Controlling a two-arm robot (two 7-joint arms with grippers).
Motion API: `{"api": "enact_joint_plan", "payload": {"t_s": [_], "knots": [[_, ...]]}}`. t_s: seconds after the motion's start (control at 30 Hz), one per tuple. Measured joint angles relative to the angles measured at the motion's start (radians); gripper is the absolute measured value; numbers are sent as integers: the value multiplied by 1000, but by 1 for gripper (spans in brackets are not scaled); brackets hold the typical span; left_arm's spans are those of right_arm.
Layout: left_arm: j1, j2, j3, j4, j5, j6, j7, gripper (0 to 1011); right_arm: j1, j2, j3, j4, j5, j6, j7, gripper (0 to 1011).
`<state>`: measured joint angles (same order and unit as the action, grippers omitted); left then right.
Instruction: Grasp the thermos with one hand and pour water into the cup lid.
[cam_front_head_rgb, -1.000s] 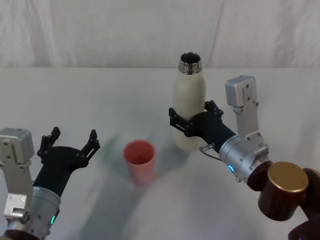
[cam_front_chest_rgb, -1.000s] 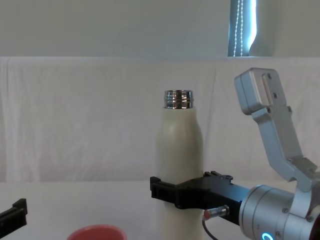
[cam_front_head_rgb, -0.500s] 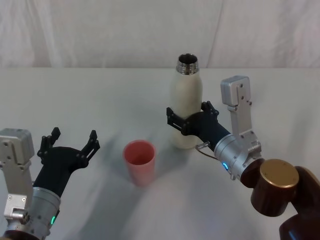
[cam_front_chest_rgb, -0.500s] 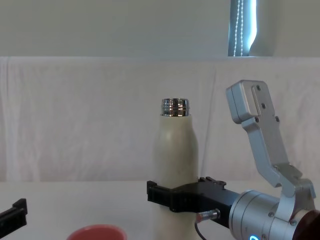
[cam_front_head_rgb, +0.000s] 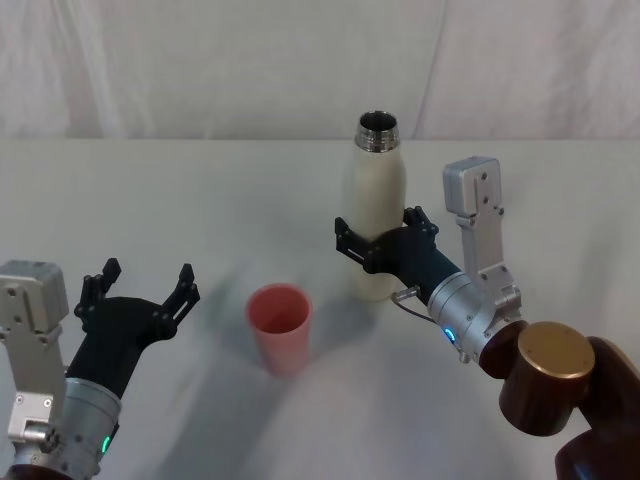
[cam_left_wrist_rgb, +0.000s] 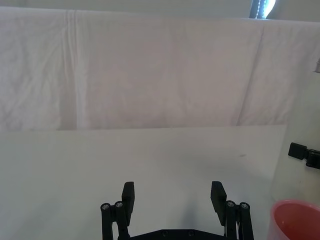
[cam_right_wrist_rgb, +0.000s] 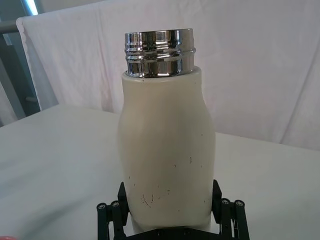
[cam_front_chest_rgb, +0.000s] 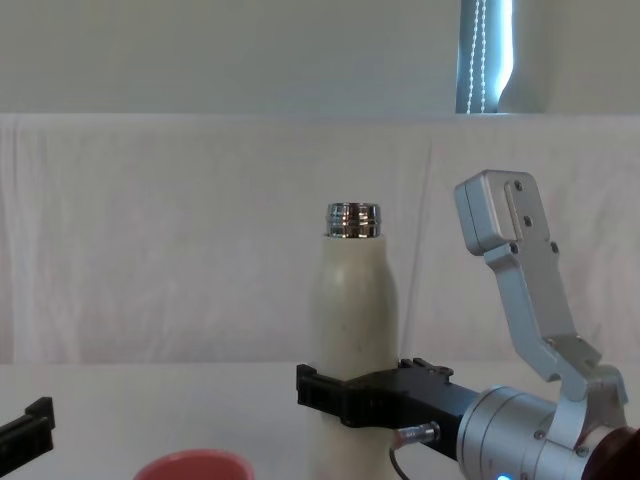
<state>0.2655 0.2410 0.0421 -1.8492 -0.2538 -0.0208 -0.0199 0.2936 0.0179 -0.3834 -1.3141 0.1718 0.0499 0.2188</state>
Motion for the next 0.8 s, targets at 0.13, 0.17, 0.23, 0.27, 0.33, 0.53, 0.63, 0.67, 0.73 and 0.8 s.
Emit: {"api": "enact_joint_plan", "payload": {"t_s": [0.13,0.17,0.23,0.27,0.33,0.53,0.63,0.67,0.73,0.8], "knots": [[0,0,0,0,0,0,0,1001,1,-1,0,3,-1,-1,0,956],[0,0,0,0,0,0,0,1001,1,-1,0,4,-1,-2,0,956],[0,0,0,0,0,0,0,1001,3,-2,0,7,-3,-2,0,955],[0,0,0,0,0,0,0,1001,4,-2,-1,8,-3,-3,0,955],[0,0,0,0,0,0,0,1001,4,-3,-1,10,-4,-3,-1,956],[0,0,0,0,0,0,0,1001,7,-3,0,14,-6,-2,-1,955],[0,0,0,0,0,0,0,1001,7,-2,1,14,-7,-2,0,953],[0,0,0,0,0,0,0,1001,7,-2,1,15,-7,-1,0,955],[0,0,0,0,0,0,0,1001,6,-1,2,17,-8,3,0,985],[0,0,0,0,0,0,0,1001,7,-1,2,19,-8,3,0,1000]]}}
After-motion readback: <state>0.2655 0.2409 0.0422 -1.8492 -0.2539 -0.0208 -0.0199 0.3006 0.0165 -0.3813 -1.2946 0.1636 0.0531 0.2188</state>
